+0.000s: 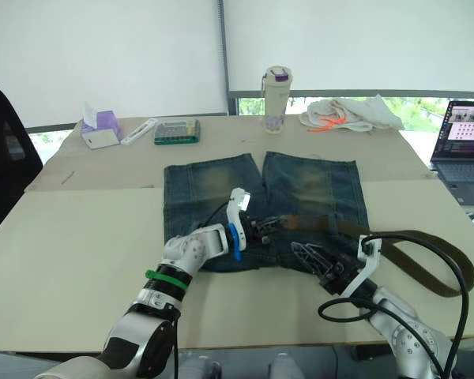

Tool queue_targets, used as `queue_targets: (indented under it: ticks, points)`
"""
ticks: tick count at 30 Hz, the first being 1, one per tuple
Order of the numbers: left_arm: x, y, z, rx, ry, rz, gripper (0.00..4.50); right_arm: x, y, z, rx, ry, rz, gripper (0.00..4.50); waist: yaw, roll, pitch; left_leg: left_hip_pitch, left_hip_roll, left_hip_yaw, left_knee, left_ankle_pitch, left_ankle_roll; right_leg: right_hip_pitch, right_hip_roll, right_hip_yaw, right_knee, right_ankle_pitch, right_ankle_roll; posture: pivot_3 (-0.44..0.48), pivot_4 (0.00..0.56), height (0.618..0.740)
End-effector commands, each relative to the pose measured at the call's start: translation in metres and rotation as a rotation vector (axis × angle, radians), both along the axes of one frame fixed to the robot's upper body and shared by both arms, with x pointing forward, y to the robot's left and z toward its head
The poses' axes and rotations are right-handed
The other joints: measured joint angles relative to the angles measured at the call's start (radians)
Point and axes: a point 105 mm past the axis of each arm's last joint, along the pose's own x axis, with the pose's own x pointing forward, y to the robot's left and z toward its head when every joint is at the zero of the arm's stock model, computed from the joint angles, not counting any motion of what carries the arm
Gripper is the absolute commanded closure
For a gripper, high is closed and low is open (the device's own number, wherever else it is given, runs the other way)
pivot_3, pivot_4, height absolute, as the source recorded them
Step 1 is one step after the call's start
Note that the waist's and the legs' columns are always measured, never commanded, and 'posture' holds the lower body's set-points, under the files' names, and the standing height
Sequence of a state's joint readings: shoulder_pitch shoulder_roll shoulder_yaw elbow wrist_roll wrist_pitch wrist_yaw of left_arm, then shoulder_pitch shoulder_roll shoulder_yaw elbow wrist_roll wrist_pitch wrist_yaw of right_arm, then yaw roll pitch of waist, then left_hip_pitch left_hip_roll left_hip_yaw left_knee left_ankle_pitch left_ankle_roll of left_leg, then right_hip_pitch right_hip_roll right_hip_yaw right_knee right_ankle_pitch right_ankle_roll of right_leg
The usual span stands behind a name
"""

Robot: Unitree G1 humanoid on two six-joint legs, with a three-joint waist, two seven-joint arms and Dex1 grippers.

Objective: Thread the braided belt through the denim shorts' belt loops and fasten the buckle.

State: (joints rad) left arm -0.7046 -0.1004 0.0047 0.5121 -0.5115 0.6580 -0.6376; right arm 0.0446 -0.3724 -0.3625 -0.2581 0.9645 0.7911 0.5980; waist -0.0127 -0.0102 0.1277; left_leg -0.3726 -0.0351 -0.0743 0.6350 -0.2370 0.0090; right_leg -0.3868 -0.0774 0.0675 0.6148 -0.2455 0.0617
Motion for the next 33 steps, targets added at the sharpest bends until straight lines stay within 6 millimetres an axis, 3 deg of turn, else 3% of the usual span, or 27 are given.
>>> queue_targets:
  ticks: [1, 11, 17, 21, 29, 31, 33]
  points:
    - [0.001, -0.001, 0.016, -0.042, -0.055, 0.024, 4.5, 0.004, -0.001, 0.01, 0.004, -0.044, -0.01, 0.02, 0.0, 0.0, 0.0, 0.0, 0.0, 0.0, 0.0, 0.0, 0.0, 0.0, 0.0, 0.0, 0.0, 0.0, 0.0, 0.0, 0.15, 0.74]
    - [-0.015, 0.031, 0.04, -0.163, -0.029, -0.039, 4.5, 0.017, 0.013, 0.006, 0.046, -0.018, -0.035, 0.02, -0.006, 0.001, 0.0, 0.001, 0.001, -0.002, -0.001, 0.0, 0.0, 0.0, 0.0, 0.0, 0.001, 0.0, 0.0, 0.0, 0.15, 0.74]
    - [-0.029, 0.054, 0.052, -0.199, -0.045, -0.108, 4.5, 0.028, 0.021, 0.021, 0.132, -0.064, -0.045, 0.02, -0.005, 0.001, -0.001, 0.001, 0.001, -0.004, -0.001, 0.0, 0.0, -0.001, 0.0, 0.0, 0.002, 0.0, 0.0, 0.0, 0.15, 0.74]
    - [-0.031, 0.064, 0.051, -0.213, -0.03, -0.128, 4.5, 0.03, 0.025, 0.027, 0.156, -0.085, -0.024, 0.02, -0.002, 0.001, -0.001, 0.001, 0.0, -0.004, -0.001, 0.0, 0.0, -0.001, 0.0, 0.0, 0.001, 0.0, 0.0, 0.0, 0.15, 0.74]
    - [-0.027, 0.066, 0.039, -0.182, -0.003, -0.102, 4.5, 0.03, 0.028, 0.042, 0.209, -0.137, 0.006, 0.02, -0.003, 0.001, -0.001, 0.001, 0.001, -0.004, -0.001, 0.0, 0.0, -0.001, 0.0, 0.0, 0.001, 0.0, 0.0, 0.0, 0.15, 0.74]
    - [-0.026, 0.065, 0.038, -0.178, -0.002, -0.1, 4.5, 0.03, 0.03, 0.043, 0.205, -0.138, 0.015, 0.41, -0.003, 0.001, -0.001, 0.001, 0.001, -0.004, -0.001, 0.0, 0.0, -0.001, 0.0, 0.0, 0.001, 0.0, 0.0, 0.0, 0.15, 0.74]
    - [-0.026, 0.063, 0.037, -0.176, -0.004, -0.105, 4.5, 0.03, 0.031, 0.043, 0.206, -0.14, 0.016, 1.1, -0.003, 0.001, -0.001, 0.001, 0.001, -0.004, -0.001, 0.0, 0.0, -0.001, 0.0, 0.0, 0.001, 0.0, 0.0, 0.0, 0.15, 0.74]
